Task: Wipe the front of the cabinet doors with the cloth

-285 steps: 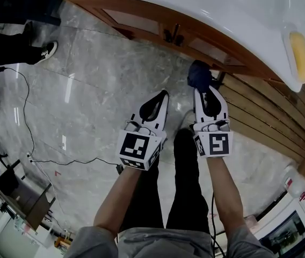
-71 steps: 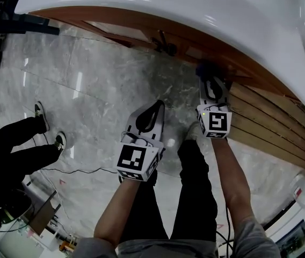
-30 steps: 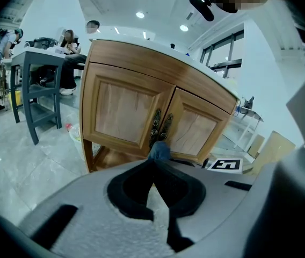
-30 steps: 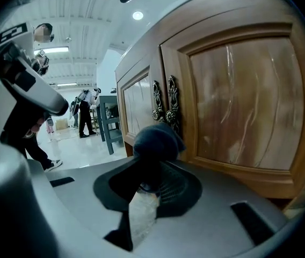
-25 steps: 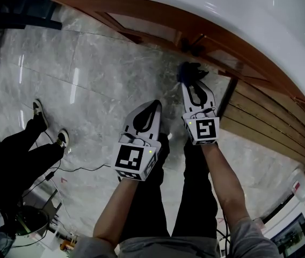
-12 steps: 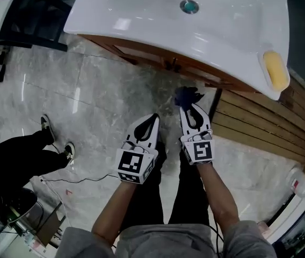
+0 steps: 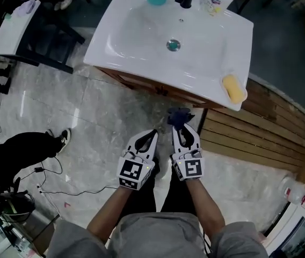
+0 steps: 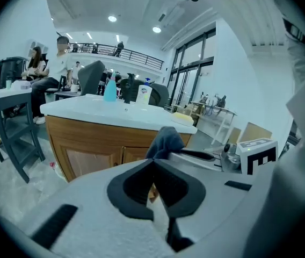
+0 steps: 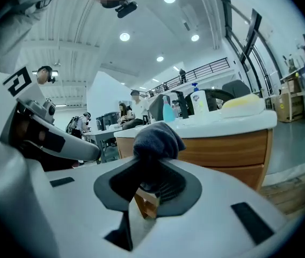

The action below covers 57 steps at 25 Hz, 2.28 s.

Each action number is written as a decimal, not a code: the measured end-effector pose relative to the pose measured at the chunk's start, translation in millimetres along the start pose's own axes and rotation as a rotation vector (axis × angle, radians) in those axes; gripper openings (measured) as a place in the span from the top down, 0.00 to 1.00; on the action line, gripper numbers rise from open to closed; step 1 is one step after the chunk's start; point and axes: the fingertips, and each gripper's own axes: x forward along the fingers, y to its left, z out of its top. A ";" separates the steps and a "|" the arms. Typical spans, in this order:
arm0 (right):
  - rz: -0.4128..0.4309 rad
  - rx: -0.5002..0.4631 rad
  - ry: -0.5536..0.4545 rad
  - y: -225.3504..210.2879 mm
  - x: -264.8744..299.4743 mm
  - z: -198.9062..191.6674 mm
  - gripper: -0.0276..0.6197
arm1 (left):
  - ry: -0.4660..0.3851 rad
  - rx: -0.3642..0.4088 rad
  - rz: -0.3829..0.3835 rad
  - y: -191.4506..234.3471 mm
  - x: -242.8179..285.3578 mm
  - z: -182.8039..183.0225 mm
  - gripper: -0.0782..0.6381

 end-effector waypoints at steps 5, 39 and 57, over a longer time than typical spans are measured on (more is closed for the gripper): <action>-0.001 -0.010 -0.025 1.2 -7.8 39.6 0.85 | -0.037 0.003 0.005 -3.3 -6.2 36.4 0.88; -0.041 -0.085 -0.238 -7.7 -85.1 277.3 0.85 | -0.295 0.125 -0.054 -71.1 -79.0 229.8 0.88; -0.022 -0.150 -0.357 -7.3 -99.4 338.5 0.85 | -0.448 0.152 -0.072 -93.3 -86.0 284.7 0.88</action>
